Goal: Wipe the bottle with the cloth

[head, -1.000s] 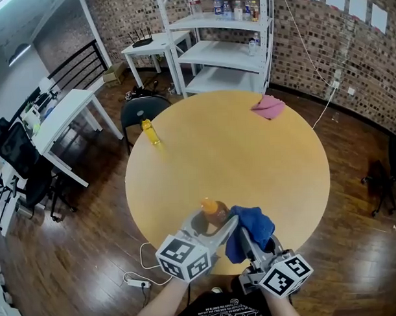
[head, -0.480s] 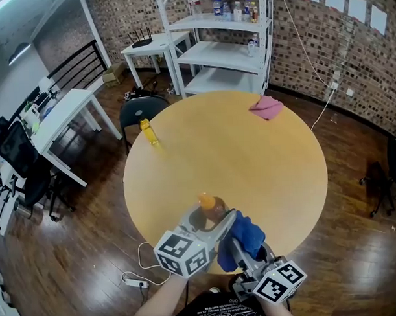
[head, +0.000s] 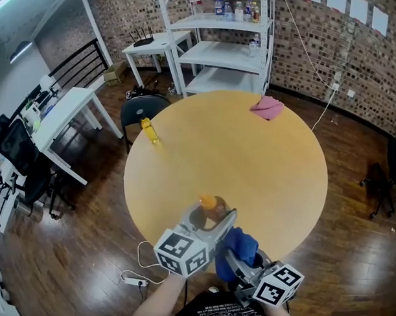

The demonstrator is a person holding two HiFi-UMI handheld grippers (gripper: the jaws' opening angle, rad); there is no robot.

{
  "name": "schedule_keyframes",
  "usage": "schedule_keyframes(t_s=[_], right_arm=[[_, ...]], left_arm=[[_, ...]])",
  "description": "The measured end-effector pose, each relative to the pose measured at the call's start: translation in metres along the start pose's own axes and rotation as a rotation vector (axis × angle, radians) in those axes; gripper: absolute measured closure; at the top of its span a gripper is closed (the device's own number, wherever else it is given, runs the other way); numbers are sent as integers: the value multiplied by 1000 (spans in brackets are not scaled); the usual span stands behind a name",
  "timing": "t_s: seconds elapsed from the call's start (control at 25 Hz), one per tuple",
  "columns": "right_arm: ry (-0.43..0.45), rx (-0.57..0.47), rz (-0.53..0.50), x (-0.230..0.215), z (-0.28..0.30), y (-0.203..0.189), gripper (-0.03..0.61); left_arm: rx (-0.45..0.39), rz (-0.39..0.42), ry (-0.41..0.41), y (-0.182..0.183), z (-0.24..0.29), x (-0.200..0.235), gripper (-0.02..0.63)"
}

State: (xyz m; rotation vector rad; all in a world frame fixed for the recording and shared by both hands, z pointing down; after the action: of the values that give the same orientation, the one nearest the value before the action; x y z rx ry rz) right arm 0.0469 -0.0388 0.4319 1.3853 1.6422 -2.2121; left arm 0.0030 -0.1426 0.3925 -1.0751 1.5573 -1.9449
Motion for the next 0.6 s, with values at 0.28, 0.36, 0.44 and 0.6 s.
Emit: schedule_keyframes(t_s=[0.28, 0.36, 0.44, 0.6], right_arm=[[-90, -164, -47, -12, -21, 68, 469], [-53, -208, -114, 5, -20, 95, 469], [8, -218, -196, 26, -17, 111, 469], [162, -152, -325, 66, -6, 114, 469]], left_arm=[[77, 100, -8, -22, -6, -11, 337], [107, 115, -12, -32, -4, -14, 337], [134, 135, -20, -42, -1, -18, 337], [174, 188, -40, -50, 4, -26, 337]])
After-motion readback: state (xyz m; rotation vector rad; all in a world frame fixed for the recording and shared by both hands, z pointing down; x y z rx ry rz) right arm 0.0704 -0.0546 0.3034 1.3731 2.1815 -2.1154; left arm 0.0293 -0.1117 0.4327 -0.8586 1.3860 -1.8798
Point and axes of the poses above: the fingertips, and each gripper's own axes: z forward along the fingers, x to its left, y out of its top, the point moved 3 cm from there along -z, backward along the fingers, and after that the axes turned 5 degrees about -x, right-handed, at the moved point
